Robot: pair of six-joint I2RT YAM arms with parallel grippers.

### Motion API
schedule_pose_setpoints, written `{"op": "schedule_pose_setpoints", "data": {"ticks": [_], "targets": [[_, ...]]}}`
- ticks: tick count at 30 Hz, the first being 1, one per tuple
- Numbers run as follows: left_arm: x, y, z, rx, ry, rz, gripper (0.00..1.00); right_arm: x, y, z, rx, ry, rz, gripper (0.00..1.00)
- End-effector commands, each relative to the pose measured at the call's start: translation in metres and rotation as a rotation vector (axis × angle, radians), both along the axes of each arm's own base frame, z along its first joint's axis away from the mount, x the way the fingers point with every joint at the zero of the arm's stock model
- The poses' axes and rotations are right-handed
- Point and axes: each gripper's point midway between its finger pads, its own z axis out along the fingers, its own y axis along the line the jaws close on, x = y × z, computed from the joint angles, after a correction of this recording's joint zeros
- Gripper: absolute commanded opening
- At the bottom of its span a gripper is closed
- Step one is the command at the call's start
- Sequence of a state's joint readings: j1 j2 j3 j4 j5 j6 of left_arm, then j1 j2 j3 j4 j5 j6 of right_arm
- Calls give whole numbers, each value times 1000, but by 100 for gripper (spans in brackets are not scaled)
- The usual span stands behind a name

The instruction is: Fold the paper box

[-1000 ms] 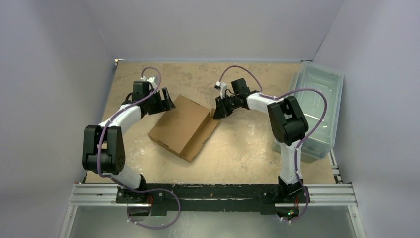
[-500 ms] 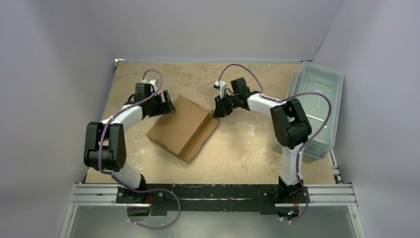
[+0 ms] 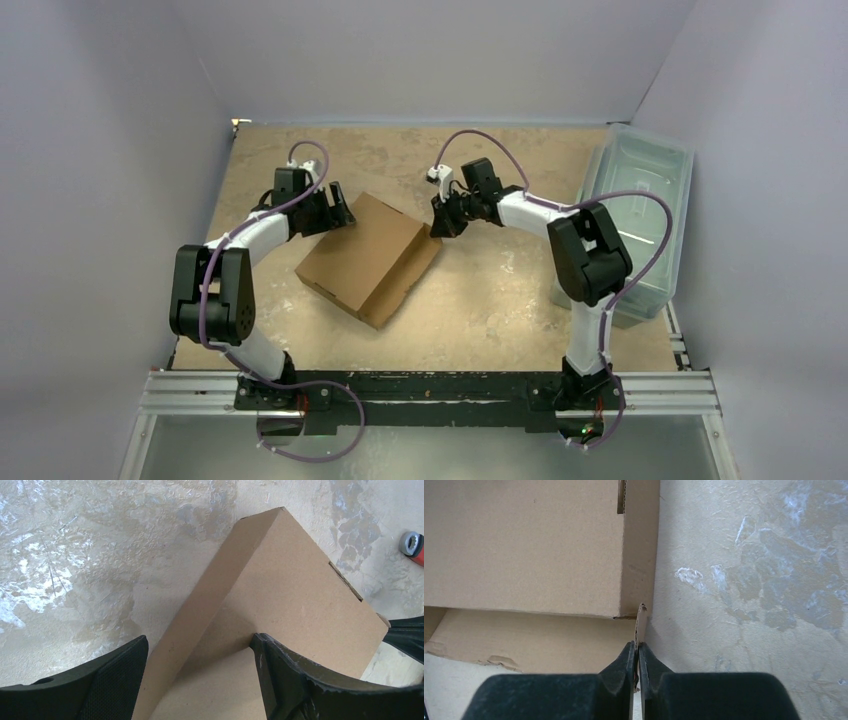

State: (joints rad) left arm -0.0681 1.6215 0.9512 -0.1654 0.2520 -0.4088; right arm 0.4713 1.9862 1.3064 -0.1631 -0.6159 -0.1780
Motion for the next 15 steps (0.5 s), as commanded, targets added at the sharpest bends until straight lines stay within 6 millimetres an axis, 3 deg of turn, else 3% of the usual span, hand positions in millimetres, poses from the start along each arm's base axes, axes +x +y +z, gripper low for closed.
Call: {"op": "schedule_pose_setpoints", "data": {"ticks": [1,15], "targets": [[2,1,-6,15,11,13,76,5,4,24,16,-89,13,7],[-1,2,-16,17,51,30,76,-5,-3,10,-10,-120,4,3]]}}
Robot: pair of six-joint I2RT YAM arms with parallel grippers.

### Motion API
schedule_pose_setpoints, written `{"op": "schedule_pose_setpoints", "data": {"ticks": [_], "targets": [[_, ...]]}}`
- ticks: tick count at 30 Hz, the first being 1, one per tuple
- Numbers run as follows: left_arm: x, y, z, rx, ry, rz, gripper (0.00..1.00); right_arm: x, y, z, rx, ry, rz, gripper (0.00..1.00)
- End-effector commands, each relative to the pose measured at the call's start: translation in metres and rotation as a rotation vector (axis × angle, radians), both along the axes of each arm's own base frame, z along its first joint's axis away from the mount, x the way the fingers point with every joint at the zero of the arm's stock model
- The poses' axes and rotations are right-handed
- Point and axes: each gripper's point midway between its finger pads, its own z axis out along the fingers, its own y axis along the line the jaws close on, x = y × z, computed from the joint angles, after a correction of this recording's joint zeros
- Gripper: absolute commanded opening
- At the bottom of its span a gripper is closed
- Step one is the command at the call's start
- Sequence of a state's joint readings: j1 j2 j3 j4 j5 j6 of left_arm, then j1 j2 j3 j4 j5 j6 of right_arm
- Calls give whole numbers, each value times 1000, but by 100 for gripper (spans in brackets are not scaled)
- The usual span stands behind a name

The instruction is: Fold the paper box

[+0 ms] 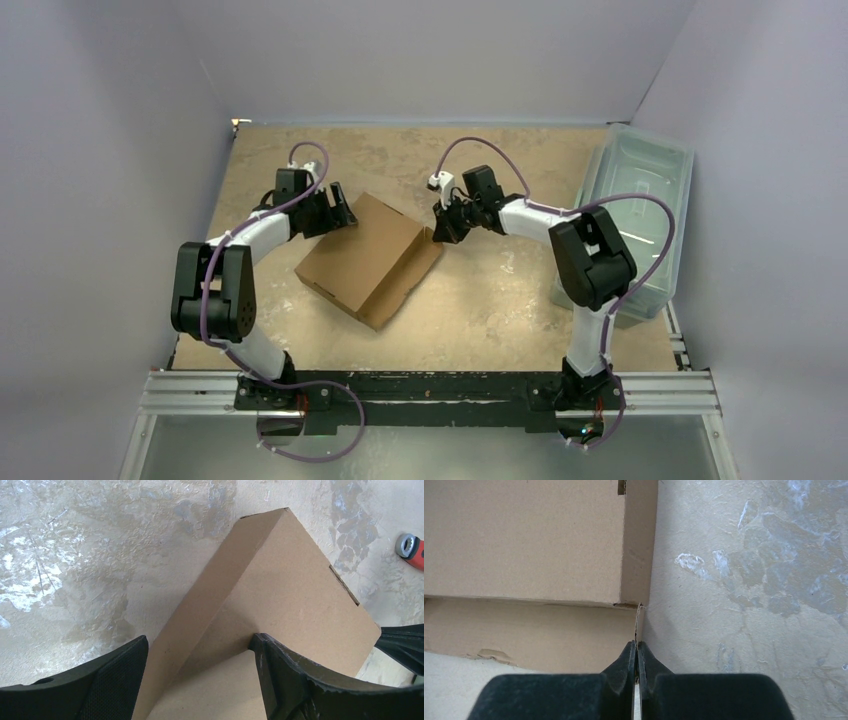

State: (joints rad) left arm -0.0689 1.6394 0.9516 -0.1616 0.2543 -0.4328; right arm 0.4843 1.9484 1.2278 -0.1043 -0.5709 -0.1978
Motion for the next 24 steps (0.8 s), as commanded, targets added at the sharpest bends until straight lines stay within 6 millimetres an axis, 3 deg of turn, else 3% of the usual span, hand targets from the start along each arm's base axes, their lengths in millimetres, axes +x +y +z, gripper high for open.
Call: {"op": "schedule_pose_setpoints", "data": {"ticks": [1,24], "targets": [[-1,4,-11,33,31,13,76,1,2,16,12,-77,12,3],[-3,-3,-14,16,46,-16,75,-2,10,22,-7,-129,20,2]]}}
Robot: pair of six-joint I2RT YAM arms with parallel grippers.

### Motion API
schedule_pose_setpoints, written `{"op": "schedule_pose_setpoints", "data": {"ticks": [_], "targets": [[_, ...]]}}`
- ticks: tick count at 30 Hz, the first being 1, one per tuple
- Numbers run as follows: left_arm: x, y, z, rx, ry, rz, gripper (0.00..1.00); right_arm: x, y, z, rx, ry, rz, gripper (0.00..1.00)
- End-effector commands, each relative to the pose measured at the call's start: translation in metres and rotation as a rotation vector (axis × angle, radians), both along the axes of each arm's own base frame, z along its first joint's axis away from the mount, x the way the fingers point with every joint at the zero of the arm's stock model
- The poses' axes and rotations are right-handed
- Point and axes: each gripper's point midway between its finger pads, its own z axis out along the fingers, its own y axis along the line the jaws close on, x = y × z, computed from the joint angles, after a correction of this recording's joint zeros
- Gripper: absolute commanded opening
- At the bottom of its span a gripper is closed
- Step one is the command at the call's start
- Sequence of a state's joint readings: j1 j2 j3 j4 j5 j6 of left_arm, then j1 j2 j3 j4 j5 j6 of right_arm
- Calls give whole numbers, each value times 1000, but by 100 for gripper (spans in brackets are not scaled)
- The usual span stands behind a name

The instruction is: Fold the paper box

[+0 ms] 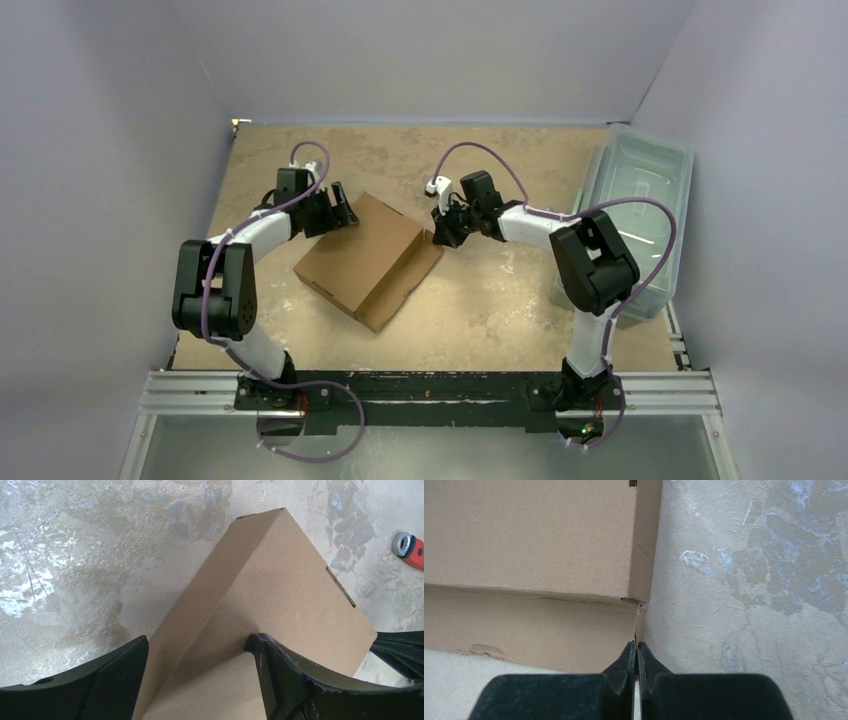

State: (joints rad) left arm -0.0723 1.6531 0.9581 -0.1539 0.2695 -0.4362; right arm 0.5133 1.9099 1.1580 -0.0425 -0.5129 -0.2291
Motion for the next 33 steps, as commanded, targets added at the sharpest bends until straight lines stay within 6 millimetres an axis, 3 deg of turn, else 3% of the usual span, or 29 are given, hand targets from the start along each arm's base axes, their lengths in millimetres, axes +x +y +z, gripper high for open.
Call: {"op": "schedule_pose_setpoints", "data": {"ticks": [1,33], "targets": [[-5,1,-13,28,45,-7,75,4,11,25,23,-59,14,2],[-10,-8,-16,32,66,-59,75,2,25,40,-54,-150,43,0]]}}
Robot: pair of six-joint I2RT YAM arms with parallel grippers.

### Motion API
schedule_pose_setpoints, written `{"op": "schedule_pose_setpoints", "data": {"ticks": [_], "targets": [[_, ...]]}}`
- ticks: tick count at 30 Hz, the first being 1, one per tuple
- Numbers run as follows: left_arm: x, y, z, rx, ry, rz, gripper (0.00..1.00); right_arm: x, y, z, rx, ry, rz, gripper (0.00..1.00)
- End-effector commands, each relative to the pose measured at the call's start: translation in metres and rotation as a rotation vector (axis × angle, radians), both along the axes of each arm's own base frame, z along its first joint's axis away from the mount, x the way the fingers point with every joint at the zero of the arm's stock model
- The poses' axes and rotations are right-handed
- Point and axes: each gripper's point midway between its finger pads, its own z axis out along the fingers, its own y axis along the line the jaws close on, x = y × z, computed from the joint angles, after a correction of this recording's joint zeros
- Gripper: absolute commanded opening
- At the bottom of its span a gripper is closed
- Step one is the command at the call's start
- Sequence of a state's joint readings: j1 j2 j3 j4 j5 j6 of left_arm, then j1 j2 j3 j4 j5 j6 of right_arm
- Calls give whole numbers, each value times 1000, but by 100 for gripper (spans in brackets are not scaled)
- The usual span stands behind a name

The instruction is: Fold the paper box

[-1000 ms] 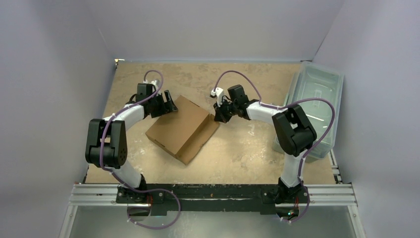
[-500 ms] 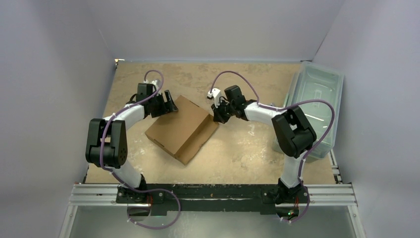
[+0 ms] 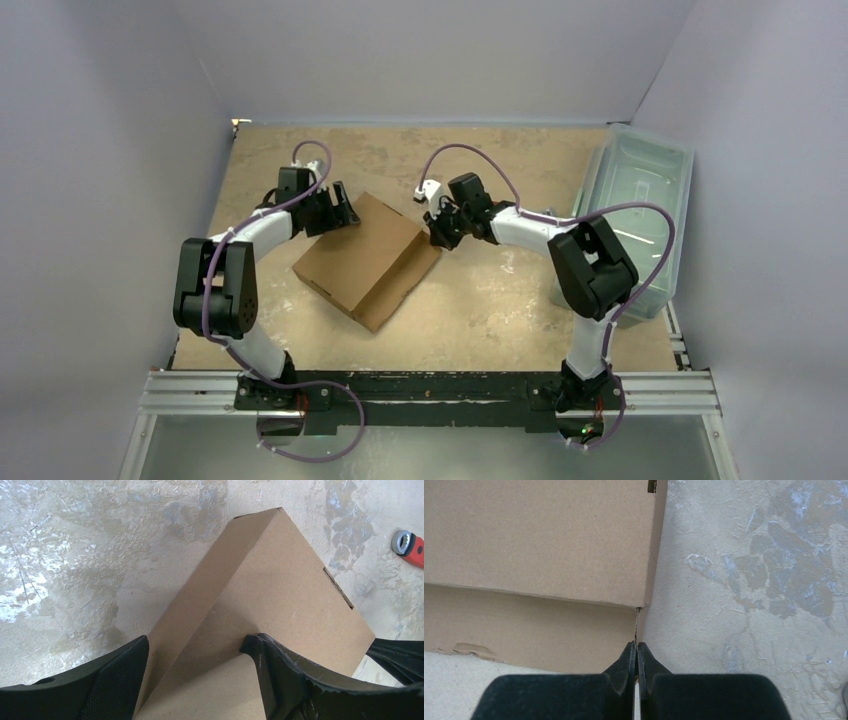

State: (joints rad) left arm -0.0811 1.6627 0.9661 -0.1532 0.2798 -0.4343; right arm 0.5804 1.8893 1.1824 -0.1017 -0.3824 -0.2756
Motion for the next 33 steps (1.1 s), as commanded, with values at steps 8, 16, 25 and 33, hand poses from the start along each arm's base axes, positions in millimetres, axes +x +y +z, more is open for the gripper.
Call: {"op": "schedule_pose_setpoints", "data": {"ticks": [8,16,25,33], "targets": [[-13,-8,-17,32,66,-89,74,10,21,41,40,-74,47,0],[-15,-16,-17,32,63,-136,73,13,25,42,22,-44,49,0],[-15,-25,-15,32,59,-167,73,20,28,41,-20,-13,29,0],[-17,-25,-18,37,75,-153,73,21,33,45,-2,1,31,0]]}}
